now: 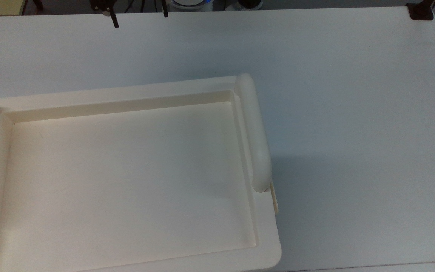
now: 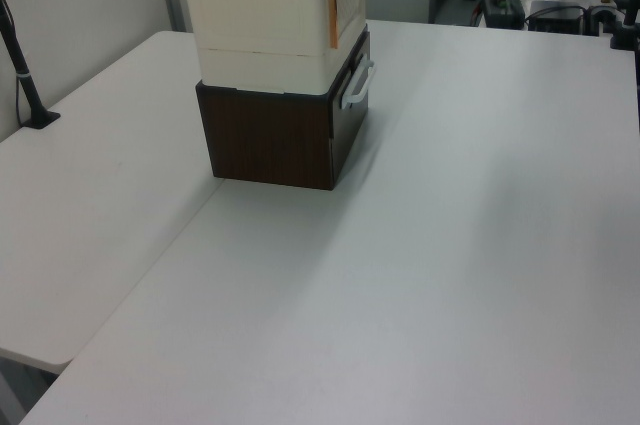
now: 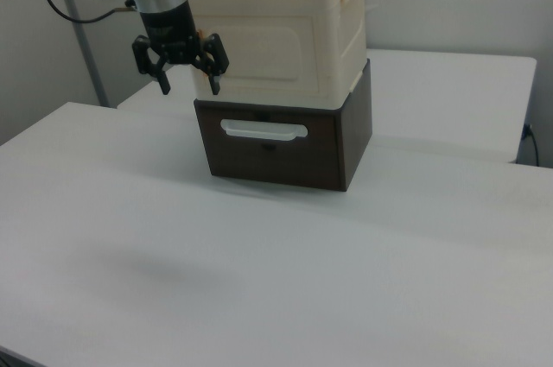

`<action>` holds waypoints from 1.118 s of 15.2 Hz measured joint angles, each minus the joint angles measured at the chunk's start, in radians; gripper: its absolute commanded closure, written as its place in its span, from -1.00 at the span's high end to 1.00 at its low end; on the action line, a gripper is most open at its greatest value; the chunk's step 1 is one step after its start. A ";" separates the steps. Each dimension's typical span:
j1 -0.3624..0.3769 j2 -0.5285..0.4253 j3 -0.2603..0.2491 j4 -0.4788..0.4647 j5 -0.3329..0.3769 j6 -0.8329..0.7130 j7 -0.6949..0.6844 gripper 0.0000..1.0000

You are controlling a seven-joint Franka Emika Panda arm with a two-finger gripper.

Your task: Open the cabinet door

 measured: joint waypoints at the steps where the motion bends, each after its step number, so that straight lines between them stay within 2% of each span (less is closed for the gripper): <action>1: 0.002 0.008 0.001 0.000 0.000 0.036 0.000 0.45; 3: 0.010 0.025 0.004 0.002 0.004 0.133 0.002 0.14; 4: 0.016 0.032 0.005 0.002 0.021 0.182 0.008 0.05; 7: 0.030 0.061 0.006 0.003 0.141 0.334 0.035 -0.22; 11: 0.054 0.093 0.012 0.020 0.184 0.420 0.049 -0.37; 17: 0.079 0.149 0.060 0.065 0.204 0.527 0.097 -0.37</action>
